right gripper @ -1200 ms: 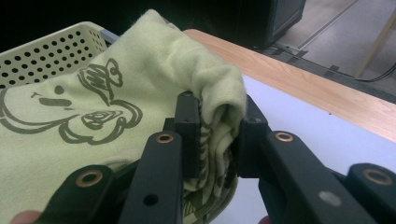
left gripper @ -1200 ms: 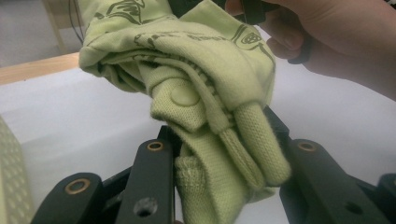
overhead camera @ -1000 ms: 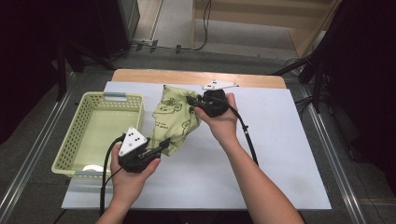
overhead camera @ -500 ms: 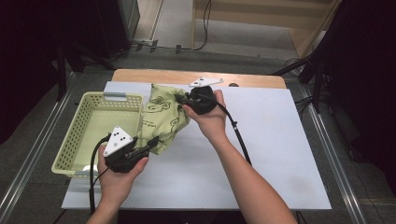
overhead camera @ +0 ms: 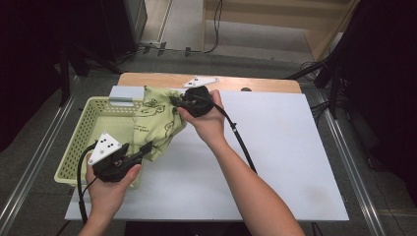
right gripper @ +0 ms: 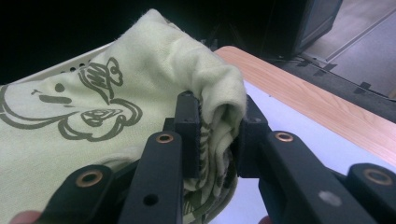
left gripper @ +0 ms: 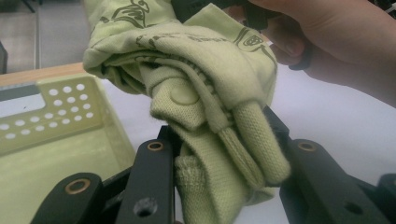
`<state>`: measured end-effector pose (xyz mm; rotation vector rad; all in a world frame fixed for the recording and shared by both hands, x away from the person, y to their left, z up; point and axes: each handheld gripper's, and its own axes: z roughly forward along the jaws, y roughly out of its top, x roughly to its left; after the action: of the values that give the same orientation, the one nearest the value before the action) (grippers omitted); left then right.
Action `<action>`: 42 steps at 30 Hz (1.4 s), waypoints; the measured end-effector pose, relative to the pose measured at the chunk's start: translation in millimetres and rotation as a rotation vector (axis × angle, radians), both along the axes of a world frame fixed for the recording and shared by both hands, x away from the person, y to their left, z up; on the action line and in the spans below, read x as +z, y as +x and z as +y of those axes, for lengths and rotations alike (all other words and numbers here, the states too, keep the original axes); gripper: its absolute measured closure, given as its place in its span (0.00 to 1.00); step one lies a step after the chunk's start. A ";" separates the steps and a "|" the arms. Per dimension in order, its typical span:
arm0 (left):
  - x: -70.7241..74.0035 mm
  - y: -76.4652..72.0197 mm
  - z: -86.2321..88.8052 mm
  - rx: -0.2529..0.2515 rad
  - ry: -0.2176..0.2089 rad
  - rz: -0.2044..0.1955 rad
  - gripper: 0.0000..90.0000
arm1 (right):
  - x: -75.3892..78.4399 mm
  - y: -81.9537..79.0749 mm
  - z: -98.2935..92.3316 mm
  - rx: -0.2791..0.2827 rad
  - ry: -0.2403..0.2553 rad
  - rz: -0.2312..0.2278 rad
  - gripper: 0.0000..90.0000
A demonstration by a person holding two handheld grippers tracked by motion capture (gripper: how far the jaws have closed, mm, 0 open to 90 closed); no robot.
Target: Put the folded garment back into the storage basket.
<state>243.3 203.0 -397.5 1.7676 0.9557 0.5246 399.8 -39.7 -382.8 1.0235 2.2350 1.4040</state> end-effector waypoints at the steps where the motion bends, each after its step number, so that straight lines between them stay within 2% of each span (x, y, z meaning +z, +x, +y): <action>1: -0.2 0.0 2.4 0.004 -0.001 -0.001 0.72 | 0.1 0.9 2.7 0.004 -0.002 -0.003 0.81; 8: -0.8 -1.3 16.1 0.024 -0.003 0.004 0.72 | 0.2 5.5 20.3 0.023 -0.004 0.000 0.81; 22: -4.5 -7.6 56.0 0.090 -0.019 0.012 0.72 | 0.7 13.1 74.6 0.081 -0.029 -0.003 0.81; 33: -12.6 -9.8 89.2 0.139 -0.025 0.042 0.72 | -6.5 18.5 113.8 0.114 -0.043 0.000 0.81; 42: -19.3 -5.4 105.4 0.159 -0.045 0.067 0.72 | -12.7 25.5 134.0 0.125 -0.055 0.009 0.80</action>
<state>237.9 308.4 -416.8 1.6860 1.1531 0.5434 425.4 94.3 -395.4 0.8873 2.3666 1.3817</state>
